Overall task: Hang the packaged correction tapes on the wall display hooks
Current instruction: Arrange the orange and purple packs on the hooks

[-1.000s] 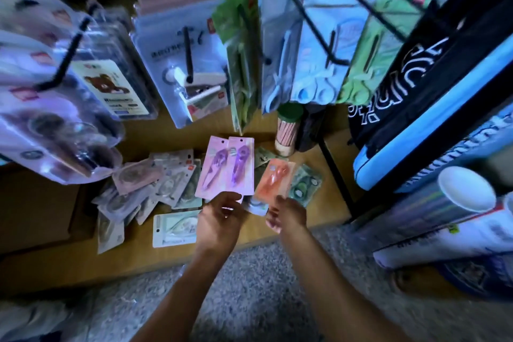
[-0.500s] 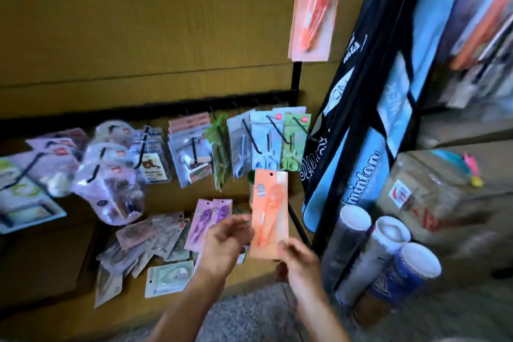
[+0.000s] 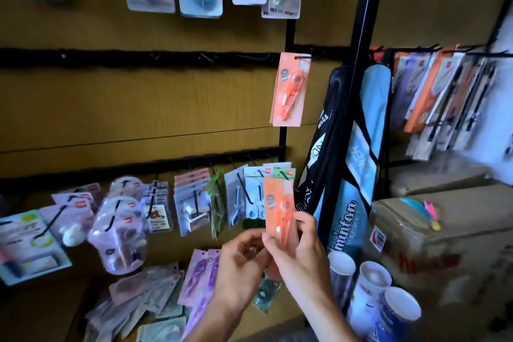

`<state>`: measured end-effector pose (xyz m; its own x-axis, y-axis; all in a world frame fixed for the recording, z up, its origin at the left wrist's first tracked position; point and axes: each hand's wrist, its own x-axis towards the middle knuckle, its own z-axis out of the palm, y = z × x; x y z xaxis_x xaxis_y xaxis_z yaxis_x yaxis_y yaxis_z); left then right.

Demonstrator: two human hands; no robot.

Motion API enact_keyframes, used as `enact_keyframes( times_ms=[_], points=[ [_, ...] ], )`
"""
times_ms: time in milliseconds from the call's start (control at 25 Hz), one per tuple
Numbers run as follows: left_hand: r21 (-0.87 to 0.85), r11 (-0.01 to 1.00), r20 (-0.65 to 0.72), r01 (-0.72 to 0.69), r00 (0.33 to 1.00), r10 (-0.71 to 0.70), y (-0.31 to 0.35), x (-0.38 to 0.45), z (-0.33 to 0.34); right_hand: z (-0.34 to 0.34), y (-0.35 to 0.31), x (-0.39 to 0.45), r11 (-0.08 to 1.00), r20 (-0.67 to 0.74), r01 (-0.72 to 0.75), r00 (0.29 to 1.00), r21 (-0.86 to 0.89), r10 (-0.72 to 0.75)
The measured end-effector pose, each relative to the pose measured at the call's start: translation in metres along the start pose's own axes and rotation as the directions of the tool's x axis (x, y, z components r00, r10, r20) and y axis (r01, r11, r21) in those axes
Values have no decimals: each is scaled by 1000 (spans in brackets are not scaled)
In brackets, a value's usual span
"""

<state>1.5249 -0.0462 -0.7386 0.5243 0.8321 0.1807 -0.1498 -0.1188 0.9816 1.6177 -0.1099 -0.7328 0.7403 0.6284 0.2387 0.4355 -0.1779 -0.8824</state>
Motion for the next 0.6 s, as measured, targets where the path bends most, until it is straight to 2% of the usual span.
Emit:
enact_keyframes(
  times_ms=[80, 240, 320, 480, 600],
  points=[
    [40, 995, 53, -91, 995, 89, 15, 5, 0, -6, -9, 8, 1000, -56, -17, 998, 8, 17],
    [24, 977, 98, -212, 973, 208, 54, 20, 4, -25, -44, 27, 994, -93, 111, 989, -18, -113],
    [56, 957, 77, -284, 957, 280, 69, 31, 10, -31, -61, 39, 985, -133, 171, 977, 5, -168],
    [154, 955, 90, -252, 966, 241, 78, 40, 26, -49, -86, 82, 981, -275, 191, 945, 21, -178],
    [191, 957, 53, -217, 976, 210, 81, 40, 21, -73, -101, 122, 982, -321, 172, 928, -82, -190]
  ],
)
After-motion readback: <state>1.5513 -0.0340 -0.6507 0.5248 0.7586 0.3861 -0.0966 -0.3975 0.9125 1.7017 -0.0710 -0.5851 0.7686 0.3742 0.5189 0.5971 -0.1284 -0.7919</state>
